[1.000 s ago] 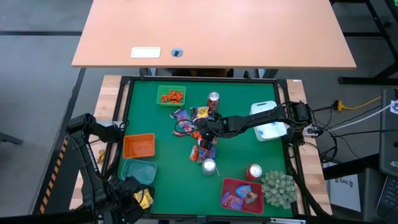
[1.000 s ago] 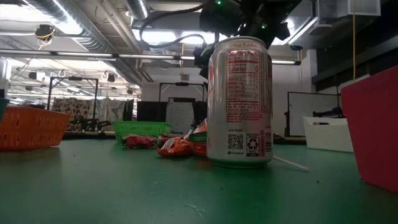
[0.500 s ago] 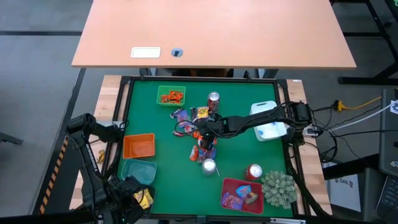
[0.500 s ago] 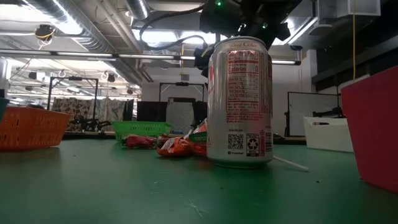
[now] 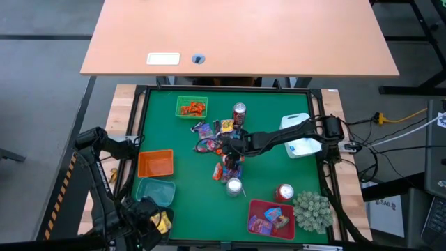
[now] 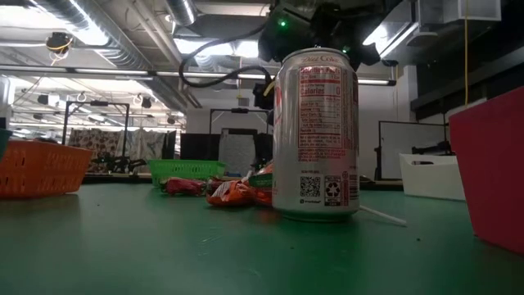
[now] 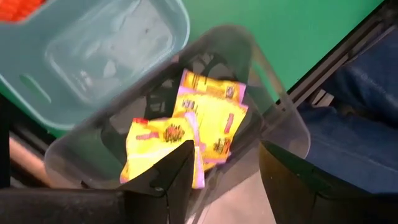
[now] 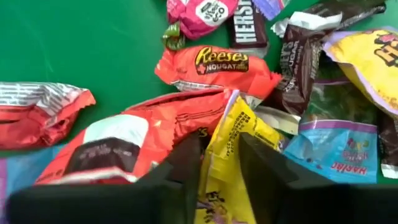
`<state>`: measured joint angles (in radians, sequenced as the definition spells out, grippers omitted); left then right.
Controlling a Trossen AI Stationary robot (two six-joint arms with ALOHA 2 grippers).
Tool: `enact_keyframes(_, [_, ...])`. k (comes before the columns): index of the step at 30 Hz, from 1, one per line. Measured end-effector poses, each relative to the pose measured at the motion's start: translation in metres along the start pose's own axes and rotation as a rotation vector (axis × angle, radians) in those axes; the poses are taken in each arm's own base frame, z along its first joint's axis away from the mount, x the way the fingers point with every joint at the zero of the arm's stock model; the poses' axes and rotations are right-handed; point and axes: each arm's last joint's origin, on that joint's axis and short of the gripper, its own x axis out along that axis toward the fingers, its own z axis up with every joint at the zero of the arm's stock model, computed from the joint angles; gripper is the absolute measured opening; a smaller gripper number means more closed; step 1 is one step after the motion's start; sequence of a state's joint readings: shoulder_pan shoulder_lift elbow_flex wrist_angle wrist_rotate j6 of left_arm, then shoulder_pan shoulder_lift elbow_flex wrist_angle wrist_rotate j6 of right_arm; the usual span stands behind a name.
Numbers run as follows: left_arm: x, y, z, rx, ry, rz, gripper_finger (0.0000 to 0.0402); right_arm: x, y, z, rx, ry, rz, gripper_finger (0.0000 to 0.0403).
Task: Sort candy
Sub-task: Put the yellow candy into the black bin
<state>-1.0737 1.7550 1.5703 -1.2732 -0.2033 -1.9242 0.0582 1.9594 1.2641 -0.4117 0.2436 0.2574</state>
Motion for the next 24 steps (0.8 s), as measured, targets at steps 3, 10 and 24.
enact_keyframes(3, [0.000, 0.000, 0.001, 0.028, -0.042, -0.015, 0.0166, 0.001, 0.000, -0.001, -0.003, 0.012, -0.005, 0.0040])
enact_keyframes(10, [0.000, -0.003, 0.007, 0.123, -0.167, -0.047, 0.0166, 0.000, -0.002, -0.006, -0.019, 0.060, -0.015, 0.0018])
enact_keyframes(24, [0.003, -0.012, 0.042, 0.420, -0.501, -0.008, 0.0166, -0.054, -0.005, 0.033, -0.081, 0.018, 0.015, 0.0003])
